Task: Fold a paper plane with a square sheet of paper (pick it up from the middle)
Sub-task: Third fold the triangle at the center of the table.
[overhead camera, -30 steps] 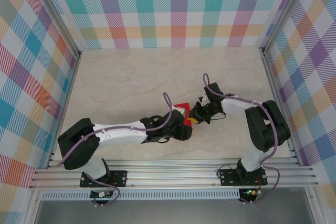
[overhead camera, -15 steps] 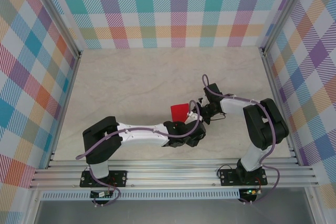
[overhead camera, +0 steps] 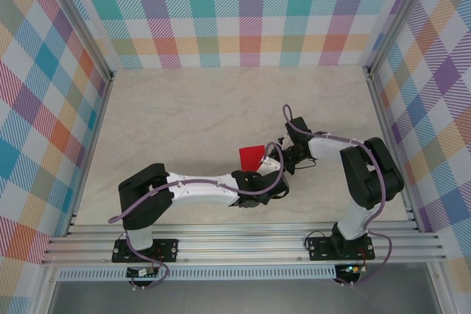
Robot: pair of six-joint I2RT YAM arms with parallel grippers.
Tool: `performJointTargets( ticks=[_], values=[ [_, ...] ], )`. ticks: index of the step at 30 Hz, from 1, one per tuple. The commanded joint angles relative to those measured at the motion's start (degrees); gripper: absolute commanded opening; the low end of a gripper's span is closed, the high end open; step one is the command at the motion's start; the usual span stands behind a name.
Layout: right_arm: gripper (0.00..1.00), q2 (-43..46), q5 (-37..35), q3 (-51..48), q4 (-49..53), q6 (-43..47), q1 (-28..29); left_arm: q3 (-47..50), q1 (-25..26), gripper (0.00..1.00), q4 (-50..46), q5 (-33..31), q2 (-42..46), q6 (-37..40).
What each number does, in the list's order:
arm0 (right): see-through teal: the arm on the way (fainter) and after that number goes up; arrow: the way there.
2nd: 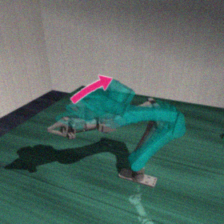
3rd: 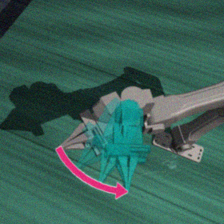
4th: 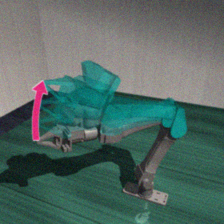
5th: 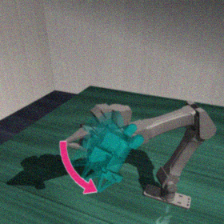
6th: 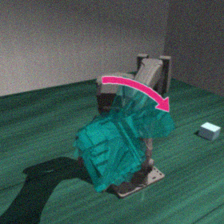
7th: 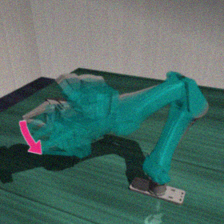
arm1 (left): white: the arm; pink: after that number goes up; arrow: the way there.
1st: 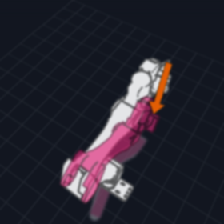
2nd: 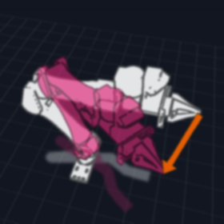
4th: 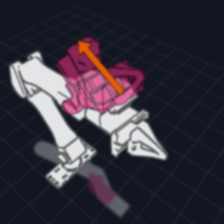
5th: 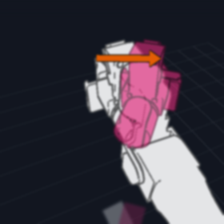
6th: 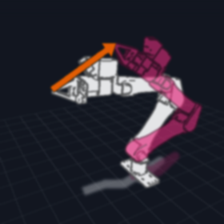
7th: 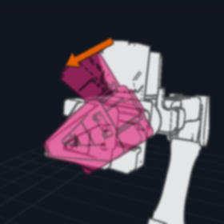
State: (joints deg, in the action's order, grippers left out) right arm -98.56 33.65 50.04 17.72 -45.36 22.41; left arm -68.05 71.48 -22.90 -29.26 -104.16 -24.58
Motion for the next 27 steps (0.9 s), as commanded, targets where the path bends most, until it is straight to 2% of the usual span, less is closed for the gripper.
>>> performJointTargets(
  ticks=[1, 5, 8, 13, 18, 20, 25, 27],
  values=[
    [0.11, -0.4, 0.1, 1.5, 1.5, 1.7, -0.3, -0.1, 0.6, 0.17, -0.9, -1.1, 1.1, 0.3],
    [0.12, -0.3, 0.0, 1.6, 2.2, 2.5, -0.4, 0.7, 0.3, 0.06, 0.1, -0.3, 1.8, 0.7],
    [0.16, 0.1, -0.4, 2.1, 3.4, 3.5, -0.4, 2.1, -0.7, 0.01, 2.0, 2.0, 2.9, 1.0],
    [0.27, 2.3, -5.5, 4.5, 9.1, 6.8, -0.4, 5.0, -2.6, 0.0, 6.0, 8.2, 4.7, 1.6],
    [0.34, 4.9, -11.1, 7.5, 13.0, 8.7, -0.5, 8.4, -4.6, 0.0, 10.6, 12.8, 6.4, 1.3],
    [0.33, 5.1, -10.7, 8.0, 12.5, 9.1, -0.5, 9.3, -5.3, 0.0, 11.6, 14.4, 7.1, 1.3],
    [0.19, 2.1, -3.8, 9.9, 9.6, 10.4, -0.5, 11.6, -7.0, 0.0, 13.7, 17.8, 8.7, 0.8],
    [0.17, 0.0, -2.1, 11.4, 9.7, 11.4, -0.1, 12.1, -7.7, 0.0, 14.3, 18.6, 9.2, 0.7]
  ],
)
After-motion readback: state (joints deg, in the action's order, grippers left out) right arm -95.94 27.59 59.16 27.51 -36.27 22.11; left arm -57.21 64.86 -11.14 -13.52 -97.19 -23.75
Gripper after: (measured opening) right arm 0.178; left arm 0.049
